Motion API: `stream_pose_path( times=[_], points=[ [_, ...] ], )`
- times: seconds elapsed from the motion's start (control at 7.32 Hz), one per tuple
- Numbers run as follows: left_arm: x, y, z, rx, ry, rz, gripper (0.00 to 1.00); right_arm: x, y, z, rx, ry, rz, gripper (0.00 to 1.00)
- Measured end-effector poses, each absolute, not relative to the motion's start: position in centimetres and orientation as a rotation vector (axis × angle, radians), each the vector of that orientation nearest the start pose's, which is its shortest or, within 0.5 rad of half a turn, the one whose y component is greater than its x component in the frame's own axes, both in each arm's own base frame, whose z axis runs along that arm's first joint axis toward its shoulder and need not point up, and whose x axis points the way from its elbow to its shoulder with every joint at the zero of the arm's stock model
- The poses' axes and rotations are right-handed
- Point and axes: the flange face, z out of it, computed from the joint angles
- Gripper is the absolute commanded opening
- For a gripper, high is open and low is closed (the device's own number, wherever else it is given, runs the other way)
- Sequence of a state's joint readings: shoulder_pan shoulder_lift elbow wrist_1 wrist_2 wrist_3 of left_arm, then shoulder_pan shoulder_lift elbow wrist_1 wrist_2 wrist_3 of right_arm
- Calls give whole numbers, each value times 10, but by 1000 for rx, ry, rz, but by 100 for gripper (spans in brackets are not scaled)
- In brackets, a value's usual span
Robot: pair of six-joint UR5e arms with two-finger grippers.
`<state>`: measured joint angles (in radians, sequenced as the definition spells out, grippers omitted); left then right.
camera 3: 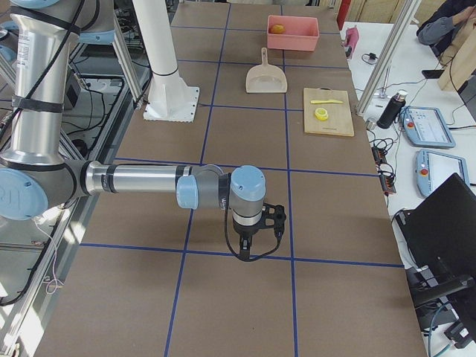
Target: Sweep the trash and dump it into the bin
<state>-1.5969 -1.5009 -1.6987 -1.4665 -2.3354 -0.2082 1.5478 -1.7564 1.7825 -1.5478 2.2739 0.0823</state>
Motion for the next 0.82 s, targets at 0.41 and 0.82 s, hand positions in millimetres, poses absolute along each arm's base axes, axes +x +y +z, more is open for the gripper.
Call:
stream_pose_path(
  times=[0.41,0.82],
  points=[
    [-79,-455,643,-84,730,-164,99,59,-418,641,10,-703,41,100],
    [-78,-456,642,-77,732,-156,99,59,-418,641,10,-702,41,100]
  ],
)
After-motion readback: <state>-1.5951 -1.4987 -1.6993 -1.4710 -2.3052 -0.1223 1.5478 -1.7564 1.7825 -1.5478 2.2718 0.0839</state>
